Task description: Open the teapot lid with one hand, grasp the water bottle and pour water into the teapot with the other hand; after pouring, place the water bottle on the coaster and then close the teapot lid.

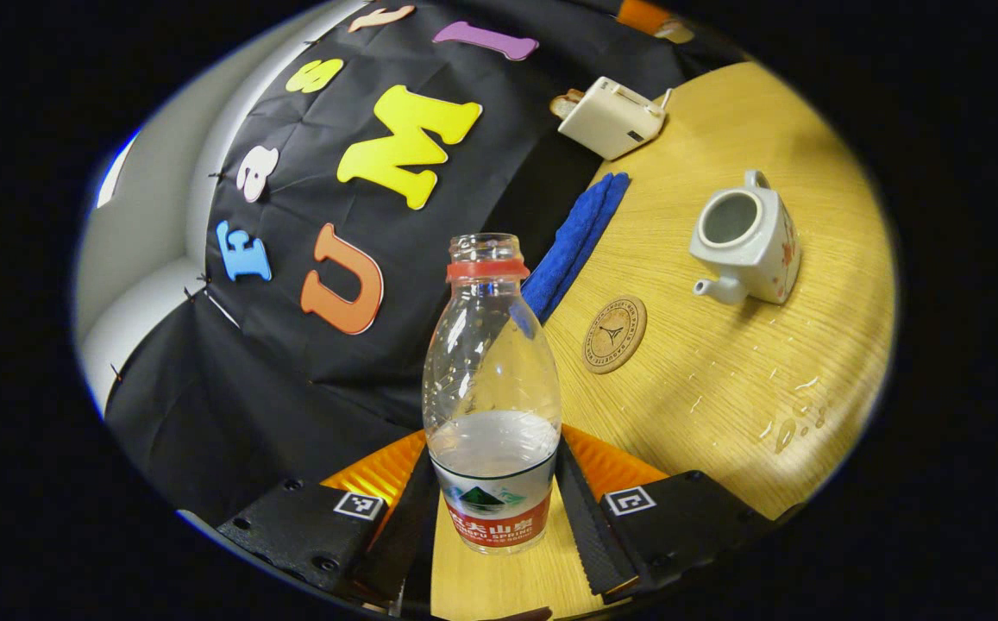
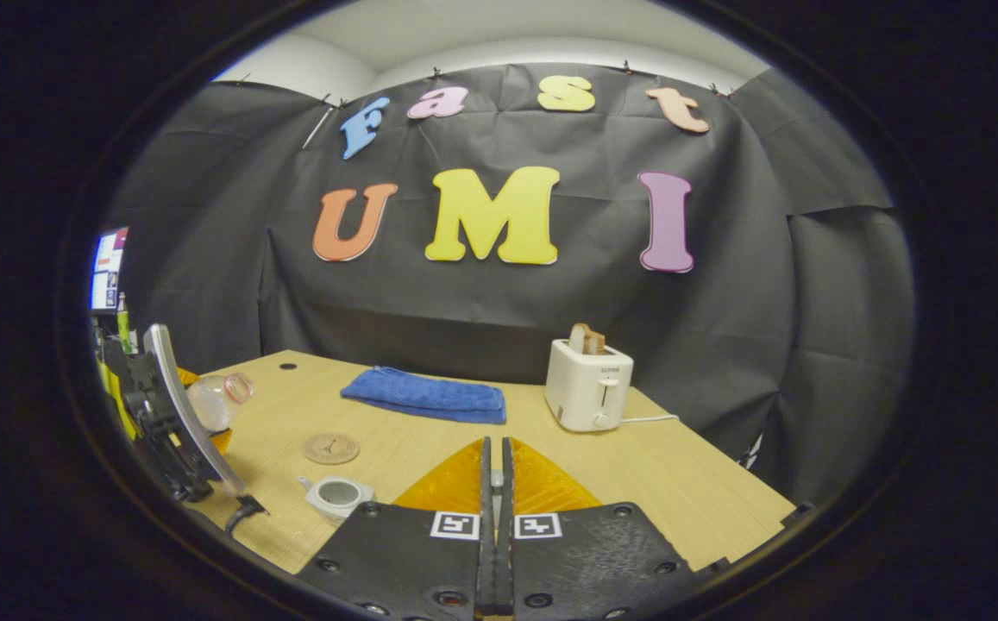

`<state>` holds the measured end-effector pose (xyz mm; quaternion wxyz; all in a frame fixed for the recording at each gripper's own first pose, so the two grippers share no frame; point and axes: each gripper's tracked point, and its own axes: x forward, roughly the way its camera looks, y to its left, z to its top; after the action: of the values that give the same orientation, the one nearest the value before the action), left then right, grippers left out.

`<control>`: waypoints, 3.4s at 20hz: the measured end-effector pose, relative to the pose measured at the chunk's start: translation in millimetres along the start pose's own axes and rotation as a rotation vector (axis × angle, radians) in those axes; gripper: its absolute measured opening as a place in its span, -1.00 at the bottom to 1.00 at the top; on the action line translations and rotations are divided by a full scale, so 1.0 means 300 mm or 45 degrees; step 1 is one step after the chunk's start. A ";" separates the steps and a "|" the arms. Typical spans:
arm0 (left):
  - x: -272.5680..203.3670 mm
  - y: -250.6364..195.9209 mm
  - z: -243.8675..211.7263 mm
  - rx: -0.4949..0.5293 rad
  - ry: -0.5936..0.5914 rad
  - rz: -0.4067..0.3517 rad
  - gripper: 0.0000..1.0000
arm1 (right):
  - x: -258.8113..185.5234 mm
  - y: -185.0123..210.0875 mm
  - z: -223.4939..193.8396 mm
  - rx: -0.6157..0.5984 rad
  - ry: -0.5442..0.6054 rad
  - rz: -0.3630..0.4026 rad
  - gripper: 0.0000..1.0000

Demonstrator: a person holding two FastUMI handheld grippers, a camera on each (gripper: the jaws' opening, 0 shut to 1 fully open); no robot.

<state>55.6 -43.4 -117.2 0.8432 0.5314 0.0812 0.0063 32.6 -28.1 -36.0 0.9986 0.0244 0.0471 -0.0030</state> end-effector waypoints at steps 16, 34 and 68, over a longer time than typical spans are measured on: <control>-0.030 -0.093 0.132 0.672 -0.039 -0.032 0.55 | -0.009 -0.034 0.012 0.003 -0.012 -0.011 -0.99; -0.032 -0.075 0.197 1.071 -0.015 -0.020 0.55 | -0.012 -0.056 0.015 0.015 0.003 -0.013 -0.94; -0.059 0.056 0.325 1.513 0.051 0.039 0.55 | -0.012 -0.109 0.026 0.025 0.016 0.001 -0.99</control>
<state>53.3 -125.1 -58.5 0.3992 0.9133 0.0790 -0.0181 29.4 -61.2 -29.5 0.9980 0.0343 0.0533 -0.0030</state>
